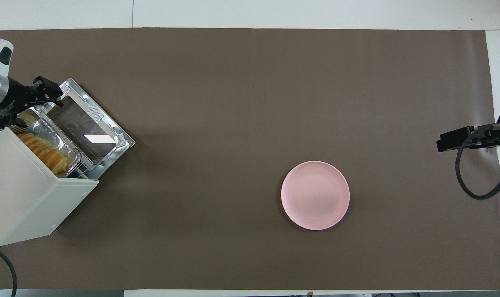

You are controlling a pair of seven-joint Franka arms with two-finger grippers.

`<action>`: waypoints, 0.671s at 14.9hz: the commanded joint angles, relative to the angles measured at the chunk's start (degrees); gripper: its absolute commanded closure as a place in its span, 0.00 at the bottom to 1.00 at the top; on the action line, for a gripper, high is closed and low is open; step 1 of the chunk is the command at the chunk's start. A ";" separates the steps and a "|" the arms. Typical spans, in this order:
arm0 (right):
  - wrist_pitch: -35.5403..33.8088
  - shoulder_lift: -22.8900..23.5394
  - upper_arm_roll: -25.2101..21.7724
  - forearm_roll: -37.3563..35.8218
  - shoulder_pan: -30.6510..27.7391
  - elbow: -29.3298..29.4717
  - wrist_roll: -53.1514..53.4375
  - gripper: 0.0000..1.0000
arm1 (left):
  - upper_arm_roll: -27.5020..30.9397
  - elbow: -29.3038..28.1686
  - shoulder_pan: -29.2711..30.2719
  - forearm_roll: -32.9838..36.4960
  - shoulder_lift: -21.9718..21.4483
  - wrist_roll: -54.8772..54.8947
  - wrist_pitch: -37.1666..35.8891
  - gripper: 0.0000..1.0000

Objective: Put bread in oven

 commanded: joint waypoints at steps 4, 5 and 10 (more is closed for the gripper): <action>-0.54 -0.97 0.64 -0.75 -0.96 -0.58 -1.03 0.00 | -1.13 -1.31 -0.59 -0.35 -7.93 12.94 -11.89 0.00; -0.45 -0.97 0.64 -0.75 -0.96 -0.58 -1.03 0.00 | -2.43 -1.31 -0.15 -0.35 -8.72 12.07 -12.34 0.00; -0.54 -0.88 0.64 -0.75 -0.96 -0.58 -1.03 0.00 | -25.25 -0.70 24.07 -0.79 -8.03 12.58 -7.69 0.00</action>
